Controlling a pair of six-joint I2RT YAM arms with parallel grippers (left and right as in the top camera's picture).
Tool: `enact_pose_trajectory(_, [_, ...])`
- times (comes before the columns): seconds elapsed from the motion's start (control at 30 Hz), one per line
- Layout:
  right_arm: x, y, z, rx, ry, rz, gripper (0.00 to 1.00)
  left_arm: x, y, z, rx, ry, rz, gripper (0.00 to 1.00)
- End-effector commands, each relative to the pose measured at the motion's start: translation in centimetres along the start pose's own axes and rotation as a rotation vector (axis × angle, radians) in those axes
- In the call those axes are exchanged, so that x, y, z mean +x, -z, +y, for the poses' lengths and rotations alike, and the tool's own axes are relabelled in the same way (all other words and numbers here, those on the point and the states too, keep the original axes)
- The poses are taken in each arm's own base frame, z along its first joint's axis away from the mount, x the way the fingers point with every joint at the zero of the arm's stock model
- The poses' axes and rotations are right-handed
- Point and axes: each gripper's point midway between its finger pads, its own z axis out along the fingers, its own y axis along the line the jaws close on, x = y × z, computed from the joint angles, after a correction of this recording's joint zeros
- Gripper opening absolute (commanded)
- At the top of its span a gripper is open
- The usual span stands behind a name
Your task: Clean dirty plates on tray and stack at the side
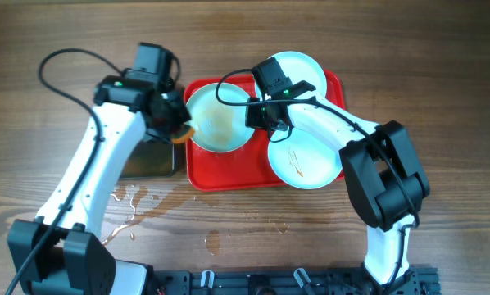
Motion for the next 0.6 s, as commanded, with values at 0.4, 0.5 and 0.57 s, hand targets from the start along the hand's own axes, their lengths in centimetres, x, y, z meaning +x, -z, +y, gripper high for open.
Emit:
enact_pose_trajectory(0.4, [-7.4,18.4,-2.1,0.371,0.226,-0.555,0.04,-5.1,0.5,8.5,-0.070,0.241,-0.061,0.04])
enact_pose_trajectory(0.5, [-7.2,19.9,-2.4,0.572,0.318,-0.623,0.04,-5.5,0.5,8.3,-0.062,0.240,-0.074,0.04])
enact_pose_trajectory(0.57, [-6.8,20.7,-1.7,0.646,0.342,-0.672,0.04,-5.5,0.5,8.3,-0.062,0.240,-0.075,0.04])
